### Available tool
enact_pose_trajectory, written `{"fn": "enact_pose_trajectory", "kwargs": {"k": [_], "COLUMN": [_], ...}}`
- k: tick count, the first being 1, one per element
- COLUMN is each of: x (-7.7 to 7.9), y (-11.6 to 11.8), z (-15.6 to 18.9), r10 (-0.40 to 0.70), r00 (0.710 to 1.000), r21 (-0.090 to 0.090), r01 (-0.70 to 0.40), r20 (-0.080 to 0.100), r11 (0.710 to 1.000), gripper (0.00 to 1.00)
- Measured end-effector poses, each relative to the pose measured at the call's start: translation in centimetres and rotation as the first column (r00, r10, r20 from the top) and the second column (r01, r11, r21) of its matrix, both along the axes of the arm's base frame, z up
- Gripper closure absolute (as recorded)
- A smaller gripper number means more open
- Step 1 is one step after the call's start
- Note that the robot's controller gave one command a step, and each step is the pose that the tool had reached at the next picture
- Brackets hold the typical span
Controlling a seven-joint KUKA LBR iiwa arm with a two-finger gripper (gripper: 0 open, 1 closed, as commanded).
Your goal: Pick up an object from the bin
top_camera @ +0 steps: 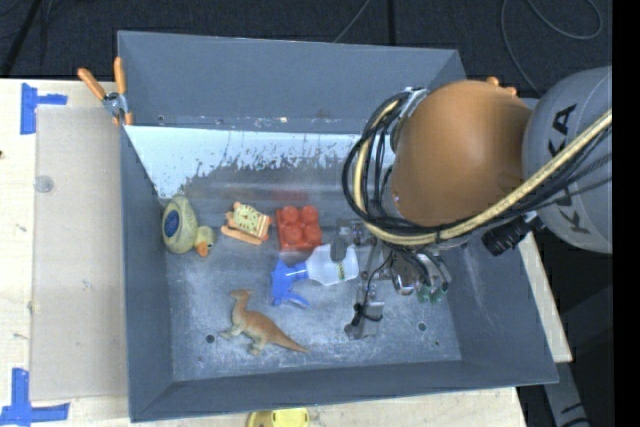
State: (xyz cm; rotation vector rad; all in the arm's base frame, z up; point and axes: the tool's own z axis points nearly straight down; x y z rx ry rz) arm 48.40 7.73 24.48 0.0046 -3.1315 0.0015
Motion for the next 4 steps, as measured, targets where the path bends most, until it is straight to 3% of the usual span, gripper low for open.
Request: {"fn": "enact_pose_trajectory", "kwargs": {"k": [1,2,3,4], "x": [0.1,2.7,7.9,7.7], "y": [-0.1,-1.0,-2.2,-2.4], "z": [0.4,-5.2,-8.4,-10.9], "r10": [-0.003,0.055,0.232,0.294], "r00": [1.000,0.998,0.973,0.956], "r21": [0.001,0.002,0.002,0.001], "r01": [0.003,-0.055,-0.232,-0.294], "r20": [0.008,0.012,0.007,0.011], "r11": [1.000,0.998,0.973,0.956], "gripper": [0.00,0.00,0.00,0.00]}}
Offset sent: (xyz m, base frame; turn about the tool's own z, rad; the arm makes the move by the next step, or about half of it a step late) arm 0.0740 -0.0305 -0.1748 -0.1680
